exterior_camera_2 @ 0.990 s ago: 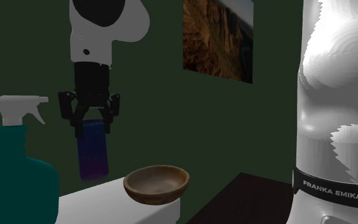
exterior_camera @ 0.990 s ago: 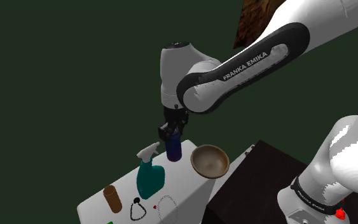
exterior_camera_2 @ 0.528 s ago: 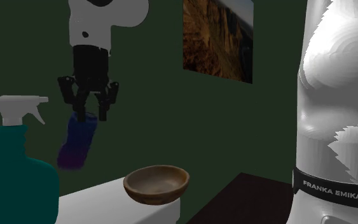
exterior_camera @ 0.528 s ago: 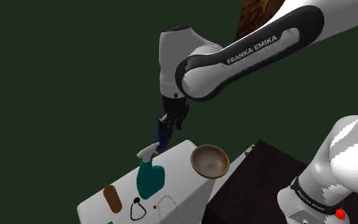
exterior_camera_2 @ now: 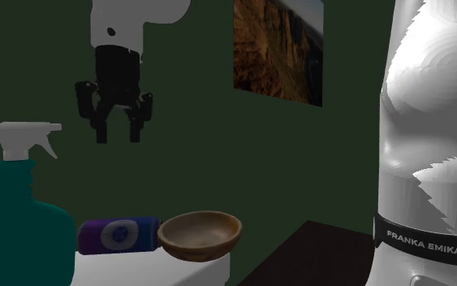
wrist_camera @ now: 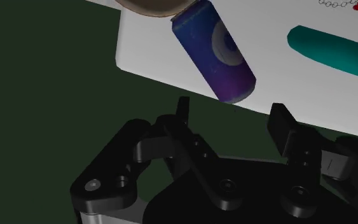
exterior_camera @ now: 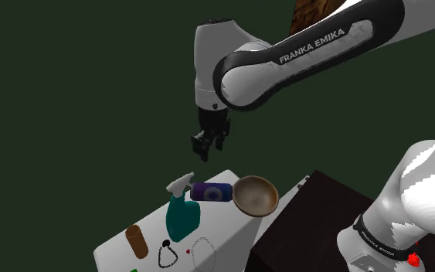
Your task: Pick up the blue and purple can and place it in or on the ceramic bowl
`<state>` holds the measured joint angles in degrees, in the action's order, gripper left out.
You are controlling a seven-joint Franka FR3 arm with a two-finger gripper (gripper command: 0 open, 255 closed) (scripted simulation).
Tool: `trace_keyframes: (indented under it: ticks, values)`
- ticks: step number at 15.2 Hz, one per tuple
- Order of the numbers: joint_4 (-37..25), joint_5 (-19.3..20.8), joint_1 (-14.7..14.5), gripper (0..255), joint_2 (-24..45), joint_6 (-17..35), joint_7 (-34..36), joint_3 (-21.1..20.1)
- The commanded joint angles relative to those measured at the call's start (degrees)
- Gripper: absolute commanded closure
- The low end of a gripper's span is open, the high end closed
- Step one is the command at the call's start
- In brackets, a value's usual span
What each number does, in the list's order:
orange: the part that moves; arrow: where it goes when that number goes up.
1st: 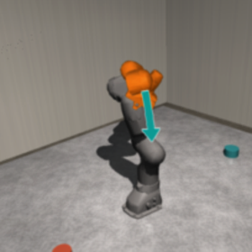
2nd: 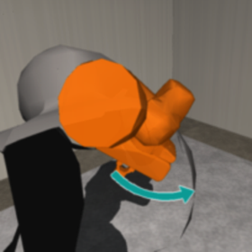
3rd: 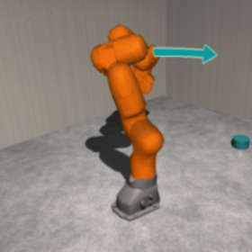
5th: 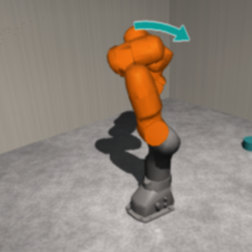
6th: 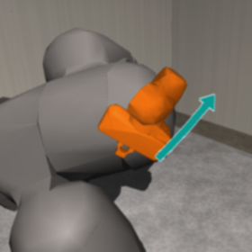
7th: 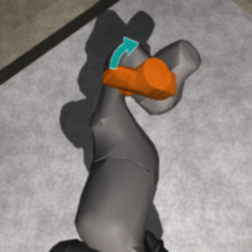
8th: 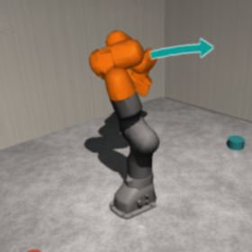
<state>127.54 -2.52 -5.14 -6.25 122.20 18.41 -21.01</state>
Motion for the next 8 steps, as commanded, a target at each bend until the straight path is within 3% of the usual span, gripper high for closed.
trace_keyframes:
  ticks: [1,8]
  values:
    - [1.42,-1.66,0.1,0,1.62,2.51,-5.64,0.83]
    - [3.73,-8.69,1.55,0,12.13,10.5,-30.84,2.92]
